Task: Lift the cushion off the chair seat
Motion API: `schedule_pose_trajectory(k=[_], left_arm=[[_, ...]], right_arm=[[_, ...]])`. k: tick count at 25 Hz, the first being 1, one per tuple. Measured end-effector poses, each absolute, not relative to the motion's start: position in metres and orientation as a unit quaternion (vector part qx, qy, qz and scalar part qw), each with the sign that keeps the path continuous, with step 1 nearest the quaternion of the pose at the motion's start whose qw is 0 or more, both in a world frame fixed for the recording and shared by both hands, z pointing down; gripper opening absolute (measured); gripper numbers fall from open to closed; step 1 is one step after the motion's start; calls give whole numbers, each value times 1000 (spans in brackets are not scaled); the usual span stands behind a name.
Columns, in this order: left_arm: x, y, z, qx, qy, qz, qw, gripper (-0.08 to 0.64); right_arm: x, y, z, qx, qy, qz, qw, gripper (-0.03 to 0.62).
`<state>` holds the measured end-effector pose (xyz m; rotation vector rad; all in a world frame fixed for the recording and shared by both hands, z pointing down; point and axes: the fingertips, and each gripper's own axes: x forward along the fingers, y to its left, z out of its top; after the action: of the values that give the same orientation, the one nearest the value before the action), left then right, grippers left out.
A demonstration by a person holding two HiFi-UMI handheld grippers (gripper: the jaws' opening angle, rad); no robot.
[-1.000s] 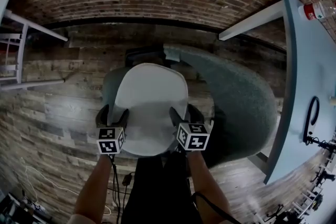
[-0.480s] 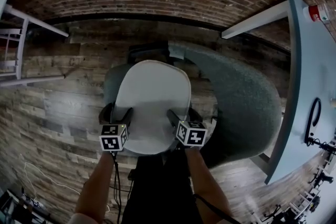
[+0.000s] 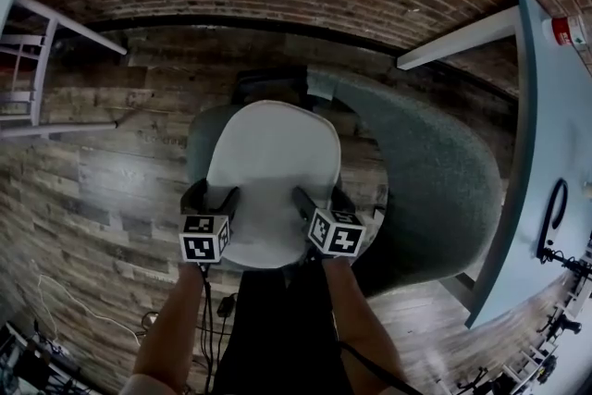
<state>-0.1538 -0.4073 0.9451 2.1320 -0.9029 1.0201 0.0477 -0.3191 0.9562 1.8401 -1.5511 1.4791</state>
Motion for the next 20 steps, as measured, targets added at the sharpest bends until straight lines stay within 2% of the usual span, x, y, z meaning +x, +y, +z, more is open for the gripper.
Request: schedule_pose_trajectory(k=[3, 6, 8, 10, 12, 20], left_arm=[[-153, -400, 943, 800, -338, 392, 303, 284], [-155, -393, 940, 796, -340, 406, 294, 231], [-156, -393, 933, 795, -349, 407, 285, 146], [-156, -391, 926, 793, -358, 404, 282, 109], [-156, -389, 917, 789, -371, 398, 285, 98], [-151, -392, 864, 799, -408, 366, 245, 72]], right_arm=[[49, -319, 952, 647, -541, 515, 150, 393], [60, -314, 947, 660, -531, 505, 165, 254], [68, -314, 940, 669, -526, 495, 172, 163], [70, -315, 930, 672, -531, 483, 180, 92], [70, -317, 917, 673, -542, 467, 187, 57], [73, -327, 868, 673, -572, 429, 190, 40]])
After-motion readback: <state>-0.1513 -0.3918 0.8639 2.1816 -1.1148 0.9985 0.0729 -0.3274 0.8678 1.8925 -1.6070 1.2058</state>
